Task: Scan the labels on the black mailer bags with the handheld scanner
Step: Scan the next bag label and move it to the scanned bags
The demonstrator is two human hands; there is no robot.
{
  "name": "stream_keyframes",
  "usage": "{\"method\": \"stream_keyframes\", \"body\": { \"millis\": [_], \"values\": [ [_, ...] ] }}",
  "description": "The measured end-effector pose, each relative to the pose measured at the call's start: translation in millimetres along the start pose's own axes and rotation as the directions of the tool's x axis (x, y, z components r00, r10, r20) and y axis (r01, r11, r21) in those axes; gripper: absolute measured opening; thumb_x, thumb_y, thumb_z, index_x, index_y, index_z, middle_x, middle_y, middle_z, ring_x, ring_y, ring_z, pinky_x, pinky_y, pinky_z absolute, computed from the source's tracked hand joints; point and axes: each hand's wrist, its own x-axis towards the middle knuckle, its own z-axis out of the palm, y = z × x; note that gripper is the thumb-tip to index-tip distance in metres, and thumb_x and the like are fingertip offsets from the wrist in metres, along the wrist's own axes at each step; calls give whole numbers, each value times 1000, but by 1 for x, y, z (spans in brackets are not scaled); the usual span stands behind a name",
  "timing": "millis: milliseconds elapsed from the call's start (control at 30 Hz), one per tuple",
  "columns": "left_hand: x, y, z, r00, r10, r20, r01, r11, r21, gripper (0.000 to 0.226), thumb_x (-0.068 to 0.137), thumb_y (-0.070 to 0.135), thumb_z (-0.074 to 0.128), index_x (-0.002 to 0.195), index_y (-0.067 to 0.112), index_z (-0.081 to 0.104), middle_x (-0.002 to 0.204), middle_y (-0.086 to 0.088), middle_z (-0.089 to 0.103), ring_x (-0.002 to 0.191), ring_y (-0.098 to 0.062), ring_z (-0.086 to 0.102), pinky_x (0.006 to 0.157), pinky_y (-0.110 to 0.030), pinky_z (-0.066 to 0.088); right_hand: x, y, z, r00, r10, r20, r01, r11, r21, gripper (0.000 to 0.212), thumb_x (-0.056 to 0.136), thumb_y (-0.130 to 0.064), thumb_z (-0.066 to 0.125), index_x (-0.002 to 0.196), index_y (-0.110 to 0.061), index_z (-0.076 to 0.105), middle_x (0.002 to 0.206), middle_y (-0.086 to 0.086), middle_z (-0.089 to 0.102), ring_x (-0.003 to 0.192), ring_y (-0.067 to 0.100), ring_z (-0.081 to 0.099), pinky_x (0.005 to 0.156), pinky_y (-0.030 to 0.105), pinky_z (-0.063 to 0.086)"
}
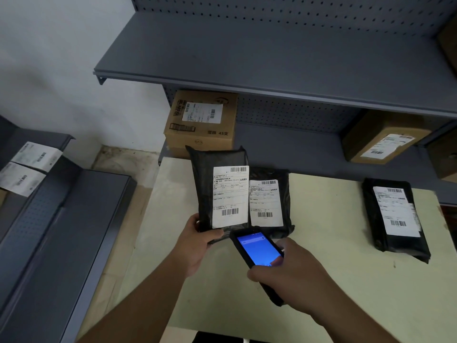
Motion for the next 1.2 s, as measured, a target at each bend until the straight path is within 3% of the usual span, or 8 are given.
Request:
{"method": "stream_keyframes", "body": {
  "millis": [267,433,667,733,900,1067,1200],
  "values": [
    [0,0,-2,1000,10,3,-10,1000,14,62,81,-13,75,133,15,56,126,-8,75,111,-25,75,89,-34,59,3,-1,2,1000,2,-4,-2,1000,-30,47,76,-40,81,112,-25,55,93,-3,69,87,21,76,67,33,59],
    [4,-2,-3,1000,1,0,-1,1000,2,64,80,-13,75,134,15,56,125,-8,76,111,-25,75,94,-38,58,6,0,3,1000,6,9,-6,1000,-10,43,77,-37,82,105,-28,51,90,-6,66,67,11,65,63,28,53],
    [6,0,2,1000,0,-1,0,1000,-21,64,81,-13,75,136,14,55,126,-9,76,112,-26,75,90,-35,58,8,3,2,1000,22,-12,-22,1000,2,44,77,-37,82,101,-32,46,99,-3,67,90,19,76,60,26,52],
    [6,2,6,1000,-6,6,7,1000,-25,62,82,-12,75,135,14,56,126,-9,76,110,-25,75,86,-32,59,9,5,0,999,22,-25,-21,1000,9,43,77,-37,82,100,-32,46,98,-3,67,90,19,75,61,27,53],
    [10,-1,20,998,-36,46,39,998,-49,63,83,-11,74,139,10,56,130,-11,74,115,-26,74,95,-35,57,10,14,-8,998,35,-47,-33,999,32,42,74,-39,82,99,-32,49,94,-5,67,84,18,74,63,30,54],
    [8,-5,43,998,-54,41,55,998,-43,60,83,-10,75,137,9,57,127,-10,75,112,-25,75,90,-32,58,10,25,-19,997,52,-65,-48,997,58,43,72,-41,81,102,-29,53,95,-3,67,85,22,76,65,32,55],
    [8,-10,65,995,-58,76,61,997,-36,63,82,-9,76,140,7,57,127,-11,76,113,-27,75,99,-39,57,8,37,-31,995,63,-77,-57,995,76,42,74,-40,81,101,-30,51,97,-2,67,86,23,77,67,34,58]
  ]
}}
